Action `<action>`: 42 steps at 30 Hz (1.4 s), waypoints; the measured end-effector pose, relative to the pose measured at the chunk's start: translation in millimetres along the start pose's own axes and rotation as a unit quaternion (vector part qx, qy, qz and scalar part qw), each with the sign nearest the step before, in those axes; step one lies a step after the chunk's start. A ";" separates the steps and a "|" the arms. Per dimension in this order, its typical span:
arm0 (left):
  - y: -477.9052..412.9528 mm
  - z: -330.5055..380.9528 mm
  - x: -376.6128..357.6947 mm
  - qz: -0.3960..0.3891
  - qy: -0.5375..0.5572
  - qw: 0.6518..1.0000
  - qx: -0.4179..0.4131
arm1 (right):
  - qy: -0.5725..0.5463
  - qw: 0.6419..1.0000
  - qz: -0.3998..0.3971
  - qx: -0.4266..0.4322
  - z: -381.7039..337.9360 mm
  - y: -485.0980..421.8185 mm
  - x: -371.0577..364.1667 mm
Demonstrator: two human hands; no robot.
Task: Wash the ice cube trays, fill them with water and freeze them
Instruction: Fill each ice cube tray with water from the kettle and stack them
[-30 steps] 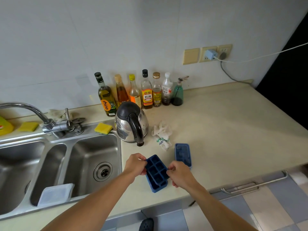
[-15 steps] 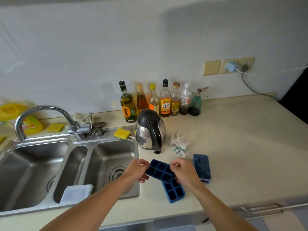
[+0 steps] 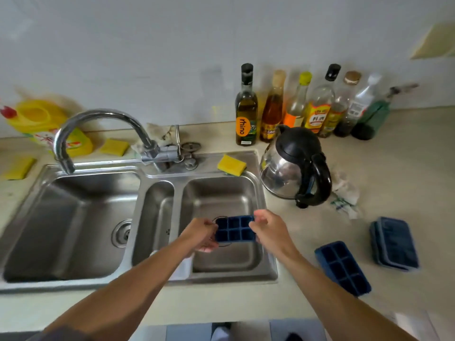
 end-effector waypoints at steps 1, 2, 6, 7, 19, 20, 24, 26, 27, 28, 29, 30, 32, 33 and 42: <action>-11.0 -5.4 9.3 -0.007 -0.001 1.000 0.010 | -0.002 1.000 -0.001 -0.006 -0.3 -7.4 -14.4; -22.2 -9.3 15.9 -0.014 -0.003 1.000 0.018 | 0.000 1.000 0.001 -0.010 0.5 -15.3 -26.2; -66.5 -17.6 26.7 -0.040 -0.039 0.998 0.026 | 0.008 0.999 -0.006 -0.036 16.9 -45.6 -64.0; -76.0 -19.7 26.7 -0.047 -0.043 0.998 0.029 | 0.008 0.999 -0.015 -0.049 24.0 -52.1 -73.8; -140.0 -54.6 4.1 -0.072 -0.059 0.992 0.091 | -0.021 0.988 -0.016 -0.152 88.7 -91.9 -124.1; -141.8 -55.9 3.3 -0.071 -0.054 0.991 0.097 | -0.020 0.988 -0.024 -0.154 90.6 -94.2 -125.8; -143.4 -61.5 1.1 -0.070 -0.047 0.989 0.118 | -0.019 0.986 -0.047 -0.160 98.1 -99.2 -129.5; -141.2 -64.1 -0.5 -0.070 -0.054 0.988 0.126 | -0.018 0.985 -0.058 -0.160 99.7 -98.5 -131.4; -139.5 -65.1 -1.2 -0.070 -0.058 0.987 0.129 | -0.016 0.985 -0.064 -0.156 99.2 -97.5 -132.4; -137.7 -65.6 -1.8 -0.070 -0.062 0.987 0.130 | -0.012 0.987 -0.068 -0.148 97.5 -96.1 -132.6; -136.0 -65.1 -1.8 -0.067 -0.064 0.987 0.128 | -0.008 0.988 -0.068 -0.139 95.1 -94.7 -131.6; -134.2 -64.0 -1.0 -0.061 -0.064 0.988 0.124 | -0.005 0.989 -0.068 -0.133 92.0 -92.8 -129.8; -129.3 -59.9 2.3 -0.044 -0.063 0.991 0.113 | -0.004 0.990 -0.069 -0.123 84.1 -86.9 -123.9; -126.3 -57.1 4.6 -0.033 -0.059 0.992 0.106 | -0.002 0.991 -0.069 -0.114 79.3 -83.2 -120.0; -73.1 -17.1 -2.2 0.007 0.129 0.990 0.063 | -0.098 0.993 0.055 -0.017 8.9 -21.6 -17.6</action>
Point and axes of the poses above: each hand's wrist, its own y-axis away from the middle knuckle, its own x-axis out of the back of the hand, z = x × y, the point moved 9 cm from there along -y, towards the middle knuckle, and after that the axes turned 2 degrees about z, right-handed, at the moved point
